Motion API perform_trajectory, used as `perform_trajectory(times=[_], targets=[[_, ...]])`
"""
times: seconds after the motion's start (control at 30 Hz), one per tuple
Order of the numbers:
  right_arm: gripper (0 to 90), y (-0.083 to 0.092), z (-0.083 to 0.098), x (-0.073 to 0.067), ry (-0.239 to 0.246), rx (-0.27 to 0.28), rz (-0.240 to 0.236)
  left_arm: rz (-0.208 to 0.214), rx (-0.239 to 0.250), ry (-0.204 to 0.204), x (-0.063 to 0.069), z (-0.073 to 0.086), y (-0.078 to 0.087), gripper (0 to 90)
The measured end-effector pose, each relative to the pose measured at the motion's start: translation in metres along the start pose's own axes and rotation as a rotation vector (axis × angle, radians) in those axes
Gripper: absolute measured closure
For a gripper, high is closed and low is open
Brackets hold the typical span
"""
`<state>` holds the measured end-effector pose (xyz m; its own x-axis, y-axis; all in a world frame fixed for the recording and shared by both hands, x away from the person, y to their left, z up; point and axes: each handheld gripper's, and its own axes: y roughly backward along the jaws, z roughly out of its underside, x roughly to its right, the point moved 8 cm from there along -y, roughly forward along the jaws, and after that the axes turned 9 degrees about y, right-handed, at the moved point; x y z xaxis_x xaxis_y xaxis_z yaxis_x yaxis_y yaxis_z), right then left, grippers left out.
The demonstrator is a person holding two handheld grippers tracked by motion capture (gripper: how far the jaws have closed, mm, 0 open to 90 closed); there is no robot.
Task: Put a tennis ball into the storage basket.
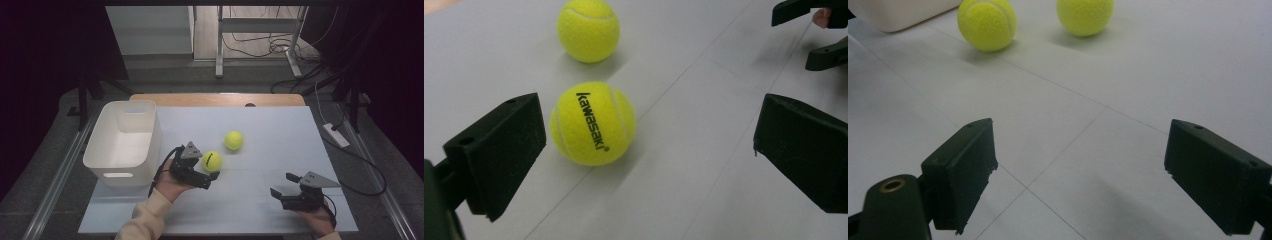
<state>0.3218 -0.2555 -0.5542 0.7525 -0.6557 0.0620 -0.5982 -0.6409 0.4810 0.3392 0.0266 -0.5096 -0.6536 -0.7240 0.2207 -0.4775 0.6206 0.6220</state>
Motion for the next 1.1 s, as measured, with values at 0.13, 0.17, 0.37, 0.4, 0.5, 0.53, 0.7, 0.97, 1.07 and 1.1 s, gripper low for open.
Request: perform_trajectory(times=[0.13, 0.17, 0.37, 0.4, 0.5, 0.53, 0.7, 0.97, 1.07, 1.1], targets=[[13.0, 0.000, 0.000, 0.000, 0.001, 0.000, 0.000, -0.004, -0.022, 0.004, -0.002, -0.003, -0.008, 0.7], [13.0, 0.000, 0.000, 0.000, 0.000, -0.001, 0.001, -0.003, -0.025, 0.006, -0.003, -0.003, -0.010, 0.7], [13.0, 0.000, 0.000, 0.000, -0.004, 0.002, -0.001, -0.019, -0.062, 0.018, -0.009, -0.004, -0.019, 0.5], [13.0, 0.000, 0.000, 0.001, -0.003, 0.000, -0.002, -0.022, -0.067, 0.024, -0.010, -0.004, -0.020, 0.4], [12.9, 0.000, 0.001, 0.001, -0.005, -0.002, -0.002, -0.032, -0.085, 0.030, -0.013, -0.005, -0.025, 0.5], [13.0, 0.000, 0.001, 0.001, -0.005, -0.002, -0.002, -0.037, -0.091, 0.029, -0.014, -0.005, -0.027, 0.5], [13.0, 0.000, 0.000, 0.001, -0.002, -0.002, 0.000, -0.048, -0.108, 0.039, -0.019, -0.006, -0.033, 0.4], [13.0, 0.001, 0.000, 0.002, -0.005, 0.001, 0.004, -0.053, -0.139, 0.057, -0.024, -0.004, -0.041, 0.3], [13.0, 0.000, 0.000, 0.001, -0.005, 0.000, 0.002, -0.058, -0.148, 0.063, -0.028, -0.003, -0.044, 0.2], [13.0, 0.000, 0.000, 0.001, -0.005, -0.001, 0.001, -0.059, -0.151, 0.068, -0.029, -0.003, -0.045, 0.2]])
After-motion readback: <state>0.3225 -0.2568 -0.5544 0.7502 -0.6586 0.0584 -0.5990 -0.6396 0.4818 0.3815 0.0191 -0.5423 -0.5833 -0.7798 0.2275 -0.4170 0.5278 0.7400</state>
